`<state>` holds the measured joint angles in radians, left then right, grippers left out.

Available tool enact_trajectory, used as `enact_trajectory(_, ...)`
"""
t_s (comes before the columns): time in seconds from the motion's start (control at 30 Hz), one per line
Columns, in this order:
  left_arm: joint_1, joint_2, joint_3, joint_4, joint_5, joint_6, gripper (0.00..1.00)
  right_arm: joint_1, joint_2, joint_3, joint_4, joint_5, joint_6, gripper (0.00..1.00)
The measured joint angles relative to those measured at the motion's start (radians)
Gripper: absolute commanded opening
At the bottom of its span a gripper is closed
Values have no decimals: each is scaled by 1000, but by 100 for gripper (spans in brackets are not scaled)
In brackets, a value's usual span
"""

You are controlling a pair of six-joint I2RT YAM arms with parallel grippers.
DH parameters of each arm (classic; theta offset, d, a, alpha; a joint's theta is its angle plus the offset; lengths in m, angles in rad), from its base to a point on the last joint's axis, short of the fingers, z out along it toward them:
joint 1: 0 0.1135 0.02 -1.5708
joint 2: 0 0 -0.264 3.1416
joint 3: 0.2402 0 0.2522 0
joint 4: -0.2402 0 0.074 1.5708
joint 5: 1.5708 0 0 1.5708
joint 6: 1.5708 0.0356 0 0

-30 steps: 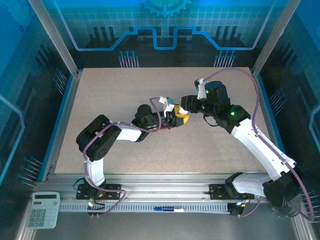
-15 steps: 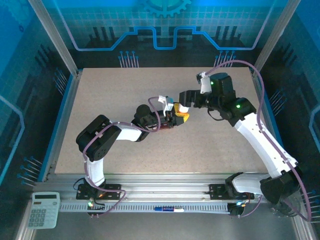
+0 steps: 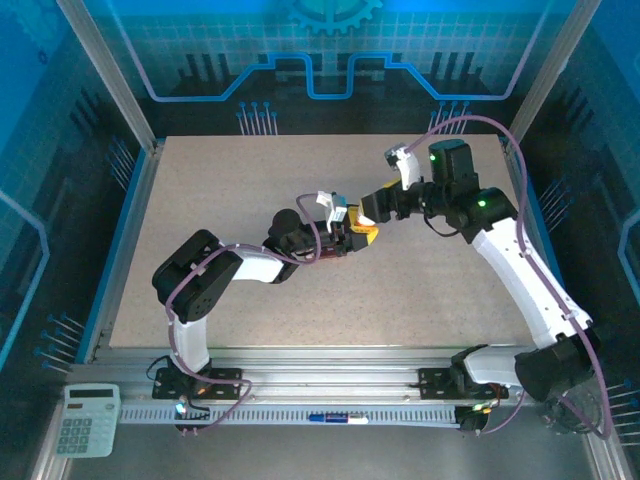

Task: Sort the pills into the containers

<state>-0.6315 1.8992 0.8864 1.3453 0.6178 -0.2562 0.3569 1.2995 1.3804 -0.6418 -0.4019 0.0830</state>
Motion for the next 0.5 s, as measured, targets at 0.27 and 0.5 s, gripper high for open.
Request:
enact_trajectory(0.27,0,0,0,0,0,0,0,0,16,0,-2,-21,-21,68)
enact_trajectory(0.5,0,0,1,0,0,0,0,0,39,0,-2,-26,-23,51)
